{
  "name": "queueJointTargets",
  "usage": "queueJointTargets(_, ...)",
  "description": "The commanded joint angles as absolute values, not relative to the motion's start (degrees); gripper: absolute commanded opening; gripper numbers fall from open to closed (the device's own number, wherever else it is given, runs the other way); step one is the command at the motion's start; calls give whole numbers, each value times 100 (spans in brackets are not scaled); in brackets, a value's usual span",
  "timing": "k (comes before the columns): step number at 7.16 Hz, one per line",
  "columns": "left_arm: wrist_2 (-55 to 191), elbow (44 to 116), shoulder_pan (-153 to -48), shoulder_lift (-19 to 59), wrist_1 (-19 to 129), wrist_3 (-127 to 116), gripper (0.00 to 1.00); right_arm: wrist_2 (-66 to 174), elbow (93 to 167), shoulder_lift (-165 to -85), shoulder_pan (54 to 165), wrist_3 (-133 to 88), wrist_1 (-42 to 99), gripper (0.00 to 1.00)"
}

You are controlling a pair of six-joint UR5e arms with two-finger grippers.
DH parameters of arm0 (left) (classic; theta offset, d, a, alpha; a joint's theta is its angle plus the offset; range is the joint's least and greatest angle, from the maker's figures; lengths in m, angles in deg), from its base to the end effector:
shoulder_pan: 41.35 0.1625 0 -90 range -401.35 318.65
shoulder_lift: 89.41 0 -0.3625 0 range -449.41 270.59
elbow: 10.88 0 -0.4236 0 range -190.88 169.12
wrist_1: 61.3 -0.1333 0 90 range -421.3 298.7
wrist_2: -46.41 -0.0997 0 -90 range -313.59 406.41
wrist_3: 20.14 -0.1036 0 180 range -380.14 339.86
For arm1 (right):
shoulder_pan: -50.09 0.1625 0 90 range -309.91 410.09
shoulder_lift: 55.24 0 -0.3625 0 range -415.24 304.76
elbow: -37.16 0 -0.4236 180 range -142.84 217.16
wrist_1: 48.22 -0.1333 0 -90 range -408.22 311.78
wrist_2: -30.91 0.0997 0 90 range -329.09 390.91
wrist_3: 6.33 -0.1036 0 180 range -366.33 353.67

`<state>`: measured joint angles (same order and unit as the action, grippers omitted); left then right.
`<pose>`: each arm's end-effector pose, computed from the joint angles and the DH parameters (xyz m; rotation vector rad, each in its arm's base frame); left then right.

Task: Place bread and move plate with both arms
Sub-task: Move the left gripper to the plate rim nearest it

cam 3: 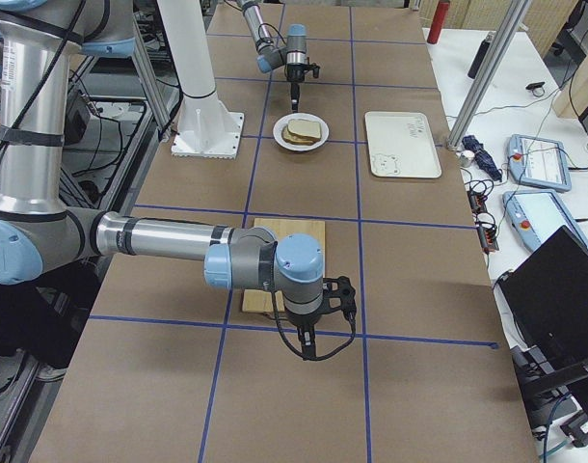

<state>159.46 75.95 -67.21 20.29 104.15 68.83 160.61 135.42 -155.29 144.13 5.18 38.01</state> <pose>0.5176 -0.3539 0.2803 0.0644 1.6013 -0.0134 0.0995 -0.4567 0.6089 0.1267 -0.6825 -0.1371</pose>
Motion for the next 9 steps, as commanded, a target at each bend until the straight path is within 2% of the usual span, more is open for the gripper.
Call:
queueJointTargets(1,15926,7473,-6711,2089,10437,6898,62,16055,13533,-15526,14413,518,3800,100)
queueJointTargets(5,15926,7341,-6693,2116,10437,6898,58,16055,13515,-15526,14404,509,3791,100)
queueJointTargets(9,15682,7253,-6519,2222,10446,6898,49,16055,13515,-15526,14404,509,3791,100)
